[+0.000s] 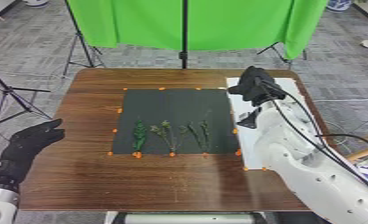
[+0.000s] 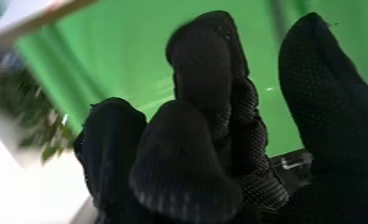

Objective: Arrange flowers

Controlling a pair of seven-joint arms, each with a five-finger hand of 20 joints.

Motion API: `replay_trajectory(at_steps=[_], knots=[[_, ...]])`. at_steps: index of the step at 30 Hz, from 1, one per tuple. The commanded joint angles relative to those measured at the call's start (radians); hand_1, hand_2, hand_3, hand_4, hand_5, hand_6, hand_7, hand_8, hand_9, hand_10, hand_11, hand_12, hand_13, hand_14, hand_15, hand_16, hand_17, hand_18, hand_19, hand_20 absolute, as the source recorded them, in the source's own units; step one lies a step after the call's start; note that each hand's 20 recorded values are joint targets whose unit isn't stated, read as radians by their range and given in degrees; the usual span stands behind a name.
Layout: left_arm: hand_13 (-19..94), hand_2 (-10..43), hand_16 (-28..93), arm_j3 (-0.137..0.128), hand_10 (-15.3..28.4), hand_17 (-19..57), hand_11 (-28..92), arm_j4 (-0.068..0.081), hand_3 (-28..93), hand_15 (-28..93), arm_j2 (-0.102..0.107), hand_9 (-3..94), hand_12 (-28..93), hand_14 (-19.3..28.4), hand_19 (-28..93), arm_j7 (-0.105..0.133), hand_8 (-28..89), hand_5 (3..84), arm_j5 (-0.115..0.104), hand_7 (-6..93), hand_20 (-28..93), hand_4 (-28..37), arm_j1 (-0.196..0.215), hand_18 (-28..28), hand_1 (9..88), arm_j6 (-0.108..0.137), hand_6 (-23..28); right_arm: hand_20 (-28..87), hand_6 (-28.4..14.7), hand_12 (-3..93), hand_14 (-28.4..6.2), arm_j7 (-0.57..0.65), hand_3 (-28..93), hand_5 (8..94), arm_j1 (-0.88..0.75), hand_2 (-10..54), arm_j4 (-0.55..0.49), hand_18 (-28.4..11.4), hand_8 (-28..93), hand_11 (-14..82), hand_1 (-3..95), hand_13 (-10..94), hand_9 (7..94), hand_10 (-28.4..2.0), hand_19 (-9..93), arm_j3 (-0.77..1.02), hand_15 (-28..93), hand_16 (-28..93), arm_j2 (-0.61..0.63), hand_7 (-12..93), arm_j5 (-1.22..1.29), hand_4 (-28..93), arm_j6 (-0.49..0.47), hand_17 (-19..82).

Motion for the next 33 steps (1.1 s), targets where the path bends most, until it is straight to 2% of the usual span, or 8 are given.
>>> replay_trajectory(at_steps=[1, 5, 13, 15, 20, 22, 23, 33], knots=[[39, 2.2, -3, 0.005, 14.9, 7.7, 16, 0.006, 66, 16, -0.004, 47.8, 9, 18.2, 18, -0.008, -6, 47.6, 0.005, 9.3, 17, -21.4, 0.005, 15.0, 28.8, -0.014, 5.8, 61, -1.6, 27.8, -0.8, 0.084, 63, 67.6, -0.003, -9.5, 0.093, -13.3, -7, 26.5, 39.1, 94, 78.7, -16.1, 93, 0.022, 64, 31, 0.054, 17, 0.059, -10, -0.212, 68], [39, 2.3, -3, 0.008, 14.9, 7.7, 16, 0.004, 66, 16, -0.005, 47.8, 9, 18.2, 18, -0.009, -6, 47.6, 0.007, 9.3, 17, -21.4, 0.006, 15.0, 28.9, -0.015, 5.7, 60, -1.7, 27.0, -1.2, 0.119, 62, 65.0, -0.009, -9.5, 0.126, -13.6, -7, 24.3, 39.3, 94, 78.2, -16.5, 93, 0.024, 62, 33, 0.048, 14, 0.078, -10, -0.303, 68], [39, 2.3, -3, 0.007, 15.0, 7.7, 16, 0.007, 66, 16, -0.005, 47.8, 9, 18.2, 18, -0.007, -6, 47.6, 0.006, 9.2, 17, -21.3, 0.004, 14.9, 28.8, -0.018, 5.7, 59, -1.7, 26.4, -1.3, 0.120, 62, 62.9, -0.042, -9.5, 0.141, -13.2, -7, 24.3, 39.8, 93, 79.4, -16.6, 93, 0.012, 62, 33, 0.052, 12, 0.023, -10, -0.295, 67], [39, 2.3, -3, 0.009, 15.0, 7.7, 16, 0.008, 66, 16, -0.005, 47.8, 9, 18.2, 18, -0.006, -6, 47.6, 0.007, 9.1, 17, -21.3, 0.001, 14.9, 28.9, -0.018, 5.8, 59, -1.5, 26.7, -1.2, 0.112, 61, 62.8, -0.054, -9.5, 0.139, -13.3, -7, 24.9, 40.6, 94, 79.7, -16.4, 93, 0.010, 62, 33, 0.056, 12, 0.018, -10, -0.263, 68], [39, 2.3, -3, 0.013, 15.0, 7.7, 16, 0.010, 66, 16, -0.009, 47.8, 10, 18.2, 18, -0.003, -6, 47.6, 0.008, 9.2, 17, -21.3, -0.001, 14.9, 28.8, -0.018, 5.8, 58, -1.3, 29.8, -0.6, 0.081, 61, 65.2, -0.075, -9.5, 0.171, -12.6, -5, 25.4, 46.9, 94, 80.9, -15.2, 93, -0.030, 63, 32, 0.063, 15, -0.049, -11, -0.092, 68], [39, 2.3, -3, 0.009, 15.0, 7.7, 16, 0.005, 66, 16, -0.015, 47.8, 9, 18.2, 18, -0.001, -6, 47.6, 0.008, 9.2, 17, -21.4, 0.006, 14.9, 28.9, -0.016, 5.7, 57, -3.3, 43.2, 0.6, 0.073, 51, 72.3, -0.077, -9.5, 0.177, -11.3, 14, 15.8, 60.3, 94, 87.8, -11.2, 93, -0.033, 65, 29, 0.062, 18, -0.044, -9, -0.066, 70], [39, 2.3, -3, 0.007, 15.0, 7.7, 16, 0.005, 66, 16, -0.015, 47.8, 9, 18.2, 18, -0.002, -6, 47.5, 0.008, 9.2, 17, -21.4, 0.006, 14.9, 28.9, -0.017, 5.7, 56, -3.8, 45.6, 0.9, 0.069, 49, 74.4, -0.081, -9.5, 0.175, -10.9, 17, 14.1, 63.3, 94, 89.5, -10.5, 93, -0.036, 65, 28, 0.067, 20, -0.047, -8, -0.031, 70], [39, 2.3, -3, 0.001, 15.0, 7.7, 16, 0.001, 66, 16, -0.012, 47.7, 9, 18.2, 18, 0.000, -6, 47.6, 0.009, 9.3, 17, -21.2, 0.011, 14.9, 28.9, -0.010, 5.7, 55, -4.5, 46.9, 1.6, 0.030, 52, 78.1, -0.028, -9.5, 0.054, -9.7, 17, 14.1, 68.2, 94, 92.2, -10.2, 93, 0.021, 66, 27, 0.118, 25, -0.060, -10, 0.050, 71]])
